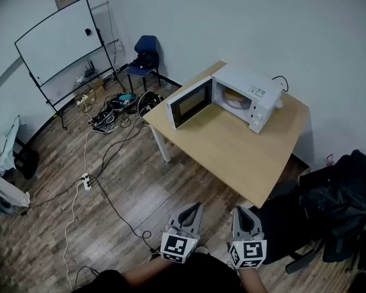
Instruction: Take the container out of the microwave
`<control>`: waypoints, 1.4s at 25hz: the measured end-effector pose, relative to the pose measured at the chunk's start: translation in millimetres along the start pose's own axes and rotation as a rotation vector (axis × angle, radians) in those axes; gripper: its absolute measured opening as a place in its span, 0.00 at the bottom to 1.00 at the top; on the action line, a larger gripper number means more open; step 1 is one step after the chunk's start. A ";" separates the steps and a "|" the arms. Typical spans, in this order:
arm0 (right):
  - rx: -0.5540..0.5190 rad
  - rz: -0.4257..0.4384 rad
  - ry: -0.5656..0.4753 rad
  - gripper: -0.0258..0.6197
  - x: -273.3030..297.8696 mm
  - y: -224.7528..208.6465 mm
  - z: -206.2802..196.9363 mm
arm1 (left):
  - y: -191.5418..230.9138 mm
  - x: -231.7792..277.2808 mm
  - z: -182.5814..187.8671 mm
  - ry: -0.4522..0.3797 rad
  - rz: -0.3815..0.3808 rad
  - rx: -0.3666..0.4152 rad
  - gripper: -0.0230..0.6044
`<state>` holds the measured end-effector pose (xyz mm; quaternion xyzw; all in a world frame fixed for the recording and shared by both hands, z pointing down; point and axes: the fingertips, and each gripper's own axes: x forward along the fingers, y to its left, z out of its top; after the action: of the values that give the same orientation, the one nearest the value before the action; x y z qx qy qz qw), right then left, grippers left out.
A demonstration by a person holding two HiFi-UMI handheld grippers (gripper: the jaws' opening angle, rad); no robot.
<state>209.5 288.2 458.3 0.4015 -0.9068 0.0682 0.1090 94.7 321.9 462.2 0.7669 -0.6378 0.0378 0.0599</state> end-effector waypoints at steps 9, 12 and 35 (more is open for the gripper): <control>0.053 0.040 -0.018 0.13 17.6 8.0 -2.0 | 15.9 -0.9 -0.6 -0.012 0.033 0.004 0.06; 0.045 0.053 0.017 0.13 29.3 11.4 -10.4 | 27.9 1.1 -9.5 0.005 0.051 -0.020 0.06; 0.083 -0.129 0.111 0.13 244.2 -29.5 32.6 | 184.9 175.2 7.9 0.046 -0.144 -0.045 0.06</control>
<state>67.1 87.5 489.5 0.4589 -0.8680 0.1207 0.1466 -55.0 117.0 485.9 0.8081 -0.5803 0.0365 0.0943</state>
